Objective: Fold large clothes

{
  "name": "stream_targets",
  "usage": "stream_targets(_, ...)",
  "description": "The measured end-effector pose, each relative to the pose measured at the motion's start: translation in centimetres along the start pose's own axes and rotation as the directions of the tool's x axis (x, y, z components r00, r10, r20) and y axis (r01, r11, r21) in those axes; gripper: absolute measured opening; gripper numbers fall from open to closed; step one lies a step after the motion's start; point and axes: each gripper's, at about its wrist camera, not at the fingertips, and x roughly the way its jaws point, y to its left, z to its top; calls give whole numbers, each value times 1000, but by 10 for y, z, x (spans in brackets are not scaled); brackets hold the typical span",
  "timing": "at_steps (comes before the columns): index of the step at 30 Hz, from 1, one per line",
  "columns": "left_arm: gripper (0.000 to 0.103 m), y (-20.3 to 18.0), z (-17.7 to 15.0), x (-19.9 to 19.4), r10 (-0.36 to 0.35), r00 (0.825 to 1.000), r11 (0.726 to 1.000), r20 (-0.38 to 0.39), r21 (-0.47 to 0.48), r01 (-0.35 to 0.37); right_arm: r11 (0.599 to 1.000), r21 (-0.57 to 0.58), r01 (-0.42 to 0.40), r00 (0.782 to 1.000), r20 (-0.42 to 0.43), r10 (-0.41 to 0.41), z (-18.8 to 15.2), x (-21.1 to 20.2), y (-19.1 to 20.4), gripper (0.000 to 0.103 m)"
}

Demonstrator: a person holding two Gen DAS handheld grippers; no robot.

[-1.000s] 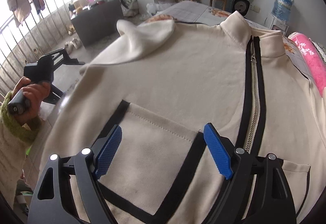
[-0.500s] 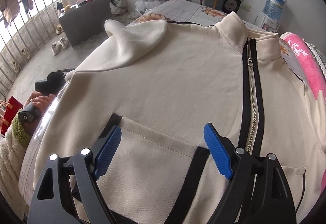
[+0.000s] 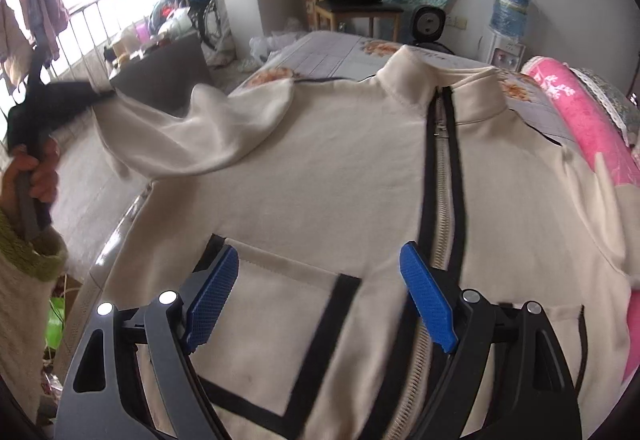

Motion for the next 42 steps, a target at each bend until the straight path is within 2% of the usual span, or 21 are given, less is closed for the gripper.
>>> stream_targets(1, 8, -32, 4, -19, 14, 999, 993, 52, 118, -20, 1000, 13, 1, 1000, 8, -1, -3, -5, -5, 81)
stream_targets(2, 8, -75, 3, -40, 29, 994, 962, 109, 265, -58, 1000, 28, 3, 1000, 15, -4, -7, -12, -12, 81)
stream_targets(3, 9, -113, -5, -52, 30, 989, 917, 147, 389, -85, 999, 45, 9, 1000, 20, -10, -11, -18, -20, 81)
stream_targets(4, 10, -152, -21, -63, 23, 984, 851, 175, 513, -111, 998, 57, 13, 1000, 22, -14, -15, -22, -26, 81)
stream_targets(5, 14, -179, -37, -66, 12, 985, 802, 171, 586, -112, 997, 72, 22, 999, 26, -24, -20, -29, -34, 81)
stream_targets(7, 21, -223, -81, -64, -17, 997, 718, 77, 695, -41, 994, 97, 54, 998, 39, -58, -32, -43, -48, 81)
stream_targets(9, 38, -243, -118, -55, -9, 1000, 684, -26, 729, 25, 988, 116, 105, 992, 51, -111, -47, -58, -63, 81)
stream_targets(10, 43, -247, -138, -47, 8, 996, 680, -86, 731, 58, 983, 122, 138, 988, 50, -145, -56, -64, -71, 81)
stream_targets(11, 48, -247, -155, -41, 26, 990, 684, -137, 724, 82, 979, 126, 163, 984, 44, -170, -64, -67, -79, 81)
stream_targets(13, 49, -242, -175, -38, 34, 979, 711, -199, 694, 117, 975, 133, 180, 983, 21, -184, -79, -69, -93, 81)
stream_targets(18, 77, -218, -181, -46, 27, 966, 816, -258, 564, 127, 982, 129, 138, 989, -66, -130, -95, -53, -120, 87)
stream_targets(24, 83, -191, -185, -30, 50, 948, 903, -314, 419, 91, 991, 60, 116, 989, -99, -110, -97, -37, -126, 92)
stream_targets(26, 83, -187, -181, -24, 34, 944, 923, -328, 373, 96, 993, 52, 109, 989, -106, -103, -96, -39, -129, 92)
stream_targets(30, 83, -166, -166, -32, -12, 962, 954, -273, 286, 93, 993, 120, -6, 999, -50, 12, -79, -63, -143, 92)
stream_targets(33, 83, -149, -159, -35, 9, 976, 967, -219, 252, 47, 983, 169, -66, 997, -31, 73, -41, -65, -161, 91)
stream_targets(35, 83, -139, -157, -31, 34, 977, 972, -210, 235, 17, 979, 177, -100, 993, -45, 110, -21, -52, -168, 90)
stream_targets(37, 83, -131, -156, -24, 57, 973, 977, -226, 212, -8, 979, 181, -89, 991, -79, 105, -3, -30, -174, 87)
stream_targets(39, 82, -121, -157, -18, 53, 965, 986, -255, 165, -11, 986, 165, -30, 990, -130, 52, 8, -6, -178, 80)
stream_targets(40, 81, -116, -156, -17, 53, 963, 989, -265, 146, -14, 990, 138, 21, 987, -161, 1, 13, 9, -178, 78)
stream_targets(42, 74, -104, -156, -13, 47, 955, 995, -293, 100, -18, 992, 117, 43, 979, -202, -18, 17, 28, -178, 67)
